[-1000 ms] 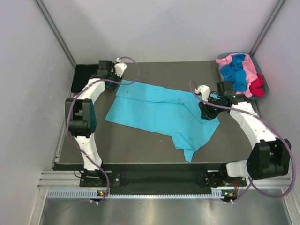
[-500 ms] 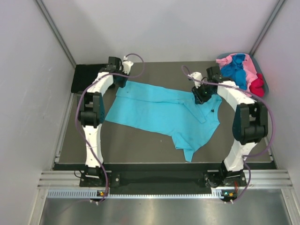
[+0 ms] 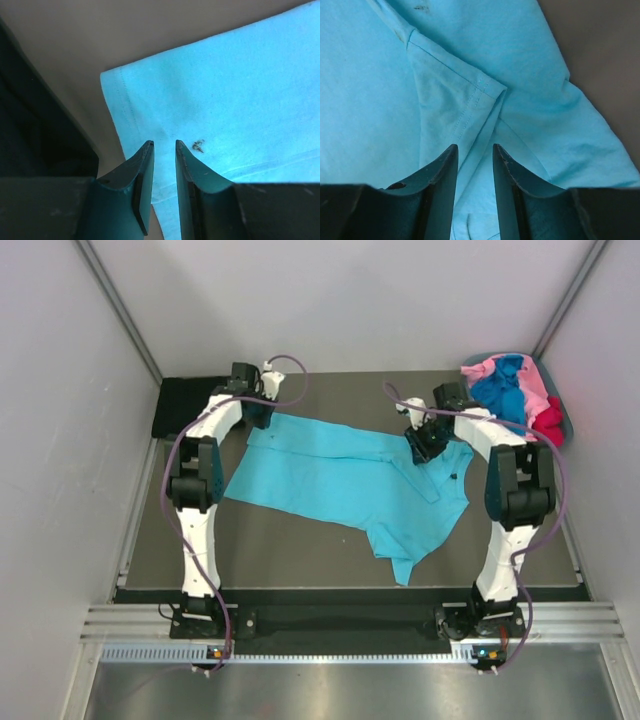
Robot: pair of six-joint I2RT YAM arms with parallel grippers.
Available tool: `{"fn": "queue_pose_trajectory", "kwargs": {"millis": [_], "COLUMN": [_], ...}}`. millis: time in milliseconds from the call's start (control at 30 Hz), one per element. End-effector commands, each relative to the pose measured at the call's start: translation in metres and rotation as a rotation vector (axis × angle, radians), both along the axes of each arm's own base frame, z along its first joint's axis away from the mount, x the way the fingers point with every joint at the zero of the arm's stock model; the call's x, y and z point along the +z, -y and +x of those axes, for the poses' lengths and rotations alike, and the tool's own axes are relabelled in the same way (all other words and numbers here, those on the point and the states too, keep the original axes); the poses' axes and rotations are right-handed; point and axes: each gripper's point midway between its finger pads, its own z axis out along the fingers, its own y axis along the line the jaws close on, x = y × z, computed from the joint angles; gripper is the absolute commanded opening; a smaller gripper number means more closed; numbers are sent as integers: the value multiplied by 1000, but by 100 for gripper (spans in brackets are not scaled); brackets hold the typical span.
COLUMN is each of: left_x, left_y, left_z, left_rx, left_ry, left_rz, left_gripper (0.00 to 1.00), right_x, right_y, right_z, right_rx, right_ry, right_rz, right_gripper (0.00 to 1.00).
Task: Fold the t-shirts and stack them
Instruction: Fold the tshirt
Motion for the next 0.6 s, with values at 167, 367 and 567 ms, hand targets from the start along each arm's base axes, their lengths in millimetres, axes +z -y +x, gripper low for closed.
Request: {"fn": "queue_pose_trajectory", "kwargs": {"millis": [167, 367, 567], "left_x": [42, 43, 41], "left_y": [4, 2, 0], "left_z": [1, -2, -8], "left_rx": [6, 10, 9], "left_ry": [64, 64, 58], "left_rz": [-44, -30, -11], "left_gripper": [29, 29, 29], "right_x": [-3, -10, -12], "right_y": [2, 5, -5], "right_z": [13, 14, 5], "right_rx": [9, 13, 57], "right_ry": [5, -27, -83], "right_rz": [8, 24, 92], "right_gripper": [35, 34, 26]}}
